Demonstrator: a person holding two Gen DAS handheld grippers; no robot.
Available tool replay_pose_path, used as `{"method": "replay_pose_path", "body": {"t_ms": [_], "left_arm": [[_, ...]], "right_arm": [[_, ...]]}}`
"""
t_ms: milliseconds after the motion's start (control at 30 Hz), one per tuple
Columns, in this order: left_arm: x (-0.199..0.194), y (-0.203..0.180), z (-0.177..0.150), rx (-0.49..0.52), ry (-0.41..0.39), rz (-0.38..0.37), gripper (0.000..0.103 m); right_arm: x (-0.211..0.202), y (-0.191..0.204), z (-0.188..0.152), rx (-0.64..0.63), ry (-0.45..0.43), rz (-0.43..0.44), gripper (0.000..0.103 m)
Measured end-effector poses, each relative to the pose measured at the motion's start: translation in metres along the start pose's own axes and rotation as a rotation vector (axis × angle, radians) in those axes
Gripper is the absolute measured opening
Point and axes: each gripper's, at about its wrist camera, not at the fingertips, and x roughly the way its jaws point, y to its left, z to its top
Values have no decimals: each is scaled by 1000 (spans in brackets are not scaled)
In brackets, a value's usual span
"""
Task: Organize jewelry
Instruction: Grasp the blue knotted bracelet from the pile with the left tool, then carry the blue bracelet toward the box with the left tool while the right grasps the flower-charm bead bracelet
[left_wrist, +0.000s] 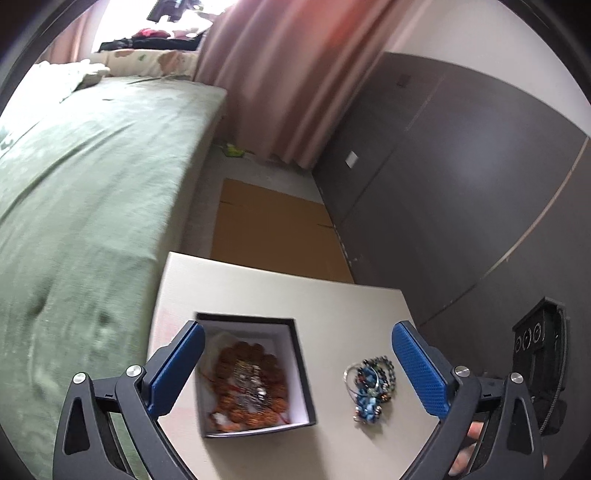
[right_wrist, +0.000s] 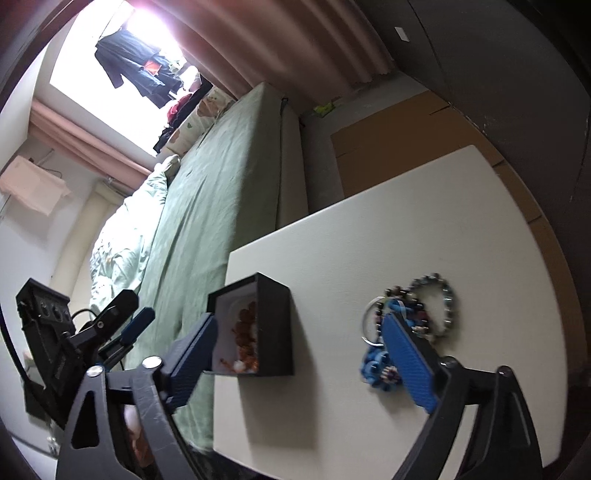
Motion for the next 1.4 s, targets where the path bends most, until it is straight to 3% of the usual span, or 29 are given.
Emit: {"method": "replay_pose_path", "body": {"t_ms": [67, 300, 400, 467, 533, 767, 1000, 1200, 1300, 1400], "left_arm": [[7, -10, -4, 23, 15, 1, 101], [33, -40, -19, 75, 61, -10, 100], [48, -54, -27, 107, 102, -20, 91], [58, -62, -33, 126, 139, -35, 77], [70, -71, -42, 153, 179, -41, 70], [95, -97, -72, 250, 262, -35, 53], [120, -111, -95, 318, 328, 2, 40], [137, -116, -112, 364, 368, 41, 38], [142, -117, -117, 390, 365, 54, 38], [140, -118, -118, 413, 352, 57, 30]], "right_arm": [[-4, -6, 0, 2, 0, -34, 103], [-20, -38, 3, 66, 1, -71, 103], [-25, -54, 6, 101, 3, -89, 103], [-30, -64, 7, 127, 1, -94, 103], [-36, -73, 9, 149, -8, -98, 103], [-51, -94, 13, 201, -29, -92, 103], [-55, -103, 14, 214, -22, -104, 103], [-48, -107, 8, 200, 13, -127, 103], [-43, -107, 5, 190, 32, -133, 103], [-34, -103, 0, 168, 60, -135, 103]]}}
